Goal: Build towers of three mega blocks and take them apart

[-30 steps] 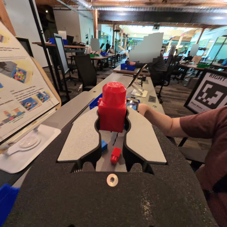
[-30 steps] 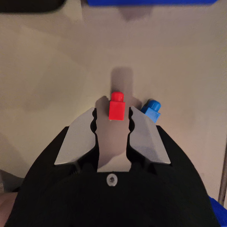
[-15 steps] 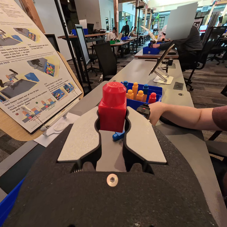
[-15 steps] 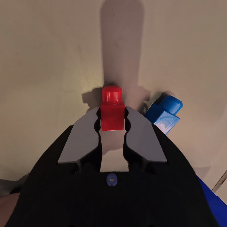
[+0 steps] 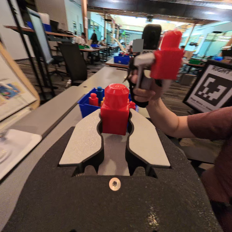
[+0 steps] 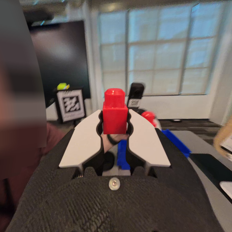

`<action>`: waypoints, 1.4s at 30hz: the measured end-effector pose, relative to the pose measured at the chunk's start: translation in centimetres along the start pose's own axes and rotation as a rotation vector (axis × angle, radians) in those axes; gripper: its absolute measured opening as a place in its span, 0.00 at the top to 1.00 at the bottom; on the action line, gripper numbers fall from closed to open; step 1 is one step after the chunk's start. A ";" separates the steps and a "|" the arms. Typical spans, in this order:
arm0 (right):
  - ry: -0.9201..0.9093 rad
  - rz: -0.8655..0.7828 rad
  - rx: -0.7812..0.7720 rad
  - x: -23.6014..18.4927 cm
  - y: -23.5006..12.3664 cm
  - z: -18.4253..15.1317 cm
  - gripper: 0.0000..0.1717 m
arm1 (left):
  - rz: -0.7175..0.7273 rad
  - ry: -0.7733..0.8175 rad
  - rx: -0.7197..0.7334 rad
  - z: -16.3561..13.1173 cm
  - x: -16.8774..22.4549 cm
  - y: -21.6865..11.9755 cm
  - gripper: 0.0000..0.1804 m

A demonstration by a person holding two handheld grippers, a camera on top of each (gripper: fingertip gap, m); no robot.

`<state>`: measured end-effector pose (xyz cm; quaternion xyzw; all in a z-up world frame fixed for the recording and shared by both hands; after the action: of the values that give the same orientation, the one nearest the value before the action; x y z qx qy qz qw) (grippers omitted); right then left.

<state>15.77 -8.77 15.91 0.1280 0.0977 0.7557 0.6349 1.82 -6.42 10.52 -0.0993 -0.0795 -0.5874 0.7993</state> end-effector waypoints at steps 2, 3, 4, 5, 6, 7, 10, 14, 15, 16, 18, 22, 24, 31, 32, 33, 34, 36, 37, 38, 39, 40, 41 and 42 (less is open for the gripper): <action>0.042 -0.127 0.043 1.8 -1.0 0.0 0.79 | -0.059 -0.032 -0.067 -1.6 0.5 2.4 0.80; 0.057 -0.161 0.048 2.4 -1.4 -0.2 0.79 | -0.047 -0.026 -0.102 -2.3 0.5 3.3 0.80; 0.079 -0.174 0.039 2.9 -1.5 -0.6 0.79 | -0.036 -0.016 -0.126 -2.8 0.5 4.0 0.80; 0.102 -0.168 0.020 3.2 -1.5 -1.0 0.79 | -0.036 -0.013 -0.140 -3.2 0.7 4.6 0.80; 0.113 -0.158 -0.007 3.3 -1.3 -1.5 0.79 | -0.045 -0.023 -0.149 -3.4 0.9 5.0 0.80; 0.108 -0.163 -0.041 3.5 -1.2 -2.0 0.79 | -0.061 -0.036 -0.152 -3.5 1.2 5.2 0.80; 0.064 -0.184 -0.155 3.7 -0.5 -3.6 0.79 | -0.058 -0.047 -0.156 -3.4 1.4 5.3 0.80; 0.085 -0.172 -0.154 3.7 -0.2 -4.1 0.79 | -0.043 -0.044 -0.155 -3.2 1.5 5.2 0.80; 0.093 -0.162 -0.175 3.7 0.0 -4.5 0.79 | -0.039 -0.055 -0.147 -3.1 1.5 5.1 0.80; 0.093 -0.158 -0.195 3.7 0.1 -4.8 0.78 | -0.040 -0.072 -0.147 -3.0 1.4 5.1 0.80; 0.083 -0.167 -0.236 3.7 0.2 -5.1 0.79 | -0.058 -0.092 -0.173 -3.2 1.3 4.9 0.80; 0.041 -0.183 -0.300 3.6 0.2 -5.5 0.79 | -0.015 -0.071 -0.190 -3.3 0.9 4.7 0.80; 0.059 -0.150 -0.332 3.4 0.1 -5.8 0.79 | -0.030 -0.071 -0.217 -3.4 1.3 4.8 0.80; 0.061 -0.078 -0.424 2.8 -0.1 -6.5 0.79 | -0.070 -0.067 -0.304 -4.3 1.6 4.7 0.80; 0.063 -0.071 -0.431 2.8 -0.1 -6.6 0.79 | -0.073 -0.070 -0.314 -4.5 1.7 4.8 0.80; 0.066 -0.067 -0.433 2.8 -0.2 -6.6 0.79 | -0.075 -0.068 -0.317 -4.5 1.7 4.9 0.80; 0.071 -0.066 -0.432 2.8 -0.2 -6.6 0.79 | -0.080 -0.076 -0.316 -4.6 1.7 4.9 0.80; 0.078 -0.069 -0.431 2.8 -0.1 -6.6 0.79 | -0.080 -0.083 -0.316 -4.6 1.7 5.0 0.80; 0.083 -0.072 -0.428 2.8 -0.1 -6.6 0.79 | -0.073 -0.084 -0.317 -4.5 1.6 4.9 0.80; 0.089 -0.076 -0.425 2.9 -0.1 -6.6 0.79 | -0.071 -0.089 -0.317 -4.5 1.6 4.9 0.80; 0.092 -0.079 -0.424 2.9 -0.1 -6.6 0.79 | -0.070 -0.093 -0.319 -4.5 1.6 4.9 0.80; 0.091 -0.086 -0.428 2.9 0.0 -6.7 0.79 | -0.068 -0.095 -0.321 -4.5 1.5 4.8 0.80; 0.091 -0.092 -0.430 3.0 0.0 -6.7 0.79 | -0.064 -0.099 -0.322 -4.5 1.5 4.8 0.80; 0.092 -0.093 -0.429 3.0 0.0 -6.7 0.79 | -0.067 -0.104 -0.322 -4.5 1.4 4.8 0.80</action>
<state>13.16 -5.70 9.73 -0.0495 -0.0306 0.7342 0.6764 6.90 -7.50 6.18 -0.2537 -0.0289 -0.6130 0.7477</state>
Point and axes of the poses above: each gripper's, where its closed fingertips meet, y out along the fingers, z out of its top, x = y × z across the jaws, the point moved 5 cm from there along -y, back along the fingers, and after that the axes turned 8 degrees about -y, right-handed, at the moved point
